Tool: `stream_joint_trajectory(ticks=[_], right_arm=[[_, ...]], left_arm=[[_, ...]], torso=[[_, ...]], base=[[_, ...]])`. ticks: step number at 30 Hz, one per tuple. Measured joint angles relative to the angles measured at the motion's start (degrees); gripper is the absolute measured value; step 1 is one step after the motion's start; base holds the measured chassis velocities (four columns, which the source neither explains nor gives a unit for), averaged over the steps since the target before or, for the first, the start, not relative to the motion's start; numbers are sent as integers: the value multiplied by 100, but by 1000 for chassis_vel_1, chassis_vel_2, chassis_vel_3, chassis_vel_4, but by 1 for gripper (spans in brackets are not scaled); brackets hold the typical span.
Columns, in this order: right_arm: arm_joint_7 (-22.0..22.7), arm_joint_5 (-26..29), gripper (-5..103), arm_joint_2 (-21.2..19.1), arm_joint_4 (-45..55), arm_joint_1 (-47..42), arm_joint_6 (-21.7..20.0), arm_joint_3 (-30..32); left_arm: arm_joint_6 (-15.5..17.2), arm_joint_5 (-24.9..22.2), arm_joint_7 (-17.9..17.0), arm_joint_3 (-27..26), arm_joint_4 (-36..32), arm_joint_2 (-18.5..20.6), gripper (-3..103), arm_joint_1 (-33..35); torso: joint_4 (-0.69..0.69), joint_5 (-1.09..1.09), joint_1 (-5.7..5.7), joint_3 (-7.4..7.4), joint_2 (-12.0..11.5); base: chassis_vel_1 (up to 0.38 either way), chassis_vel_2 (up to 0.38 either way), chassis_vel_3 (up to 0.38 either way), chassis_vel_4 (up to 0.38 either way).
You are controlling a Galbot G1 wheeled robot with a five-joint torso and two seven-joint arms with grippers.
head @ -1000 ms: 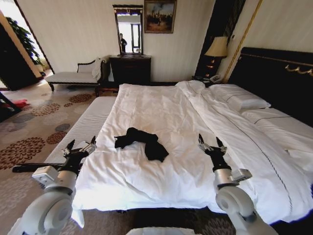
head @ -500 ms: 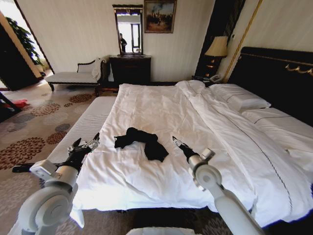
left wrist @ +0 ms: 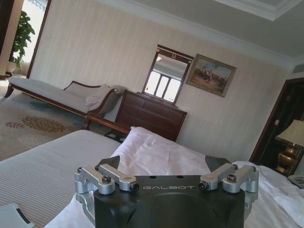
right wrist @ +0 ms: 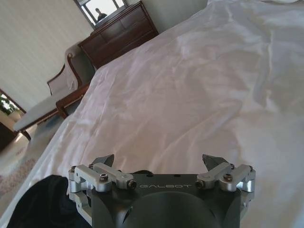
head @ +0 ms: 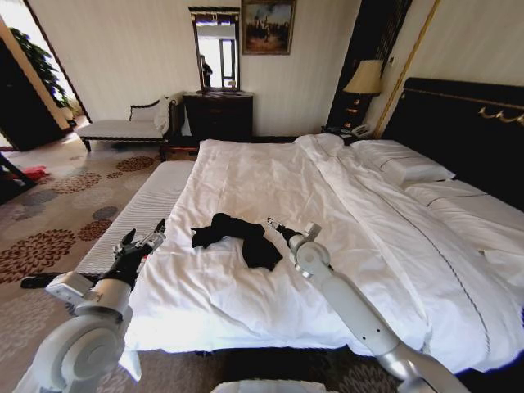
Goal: Fold the clothes on the bed.
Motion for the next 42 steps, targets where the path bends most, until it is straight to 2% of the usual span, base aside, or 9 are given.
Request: stream_joint_trajectory(ticks=[7, 16, 28, 34, 36, 37, 39, 40, 42], right_arm=[[179, -29, 100, 200, -489, 566, -235, -799], [66, -184, 100, 619, -1055, 779, -206, -1021], [42, -408, 101, 728, -1370, 910, -182, -1090], [47, -555, 80, 660, -1396, 920, -183, -1144], [111, -603, 70, 620, -1394, 921, -201, -1150], [111, -603, 70, 620, -1394, 921, -201, -1150], [151, -624, 58, 567, -1361, 917, -209, -1150], [156, -624, 58, 551, -1346, 914, -210, -1149], [168, -621, 48, 475, -1277, 899, -216, -1139]], left_arm=[[17, 110, -38, 28, 0, -49, 100, -8], [9, 113, -71, -49, 2, 58, 100, 30], [-30, 128, -90, -56, 2, 95, 100, 31], [-49, 128, -98, -72, 3, 113, 100, 56], [-53, 136, -100, -61, 3, 104, 100, 57], [-53, 136, -100, -61, 3, 104, 100, 57], [-55, 148, -101, -45, 3, 86, 100, 57], [-56, 152, -101, -42, 3, 82, 100, 57], [-58, 169, -102, -35, 3, 72, 100, 58]], torso=[[2, -3, -1, -1, 0], [2, -2, -1, 0, 0], [2, -2, -1, -1, 1], [1, -1, -1, 0, 1], [2, -1, -1, 0, 1], [2, -1, -1, 0, 1], [2, -1, -1, -1, 1], [1, -1, -1, -1, 1], [1, -1, -1, -1, 1]], base=[[0, 0, 0, 0], [0, 0, 0, 0], [0, 0, 0, 0], [0, 0, 0, 0], [0, 0, 0, 0], [0, 0, 0, 0], [0, 0, 0, 0], [0, 0, 0, 0], [0, 0, 0, 0]])
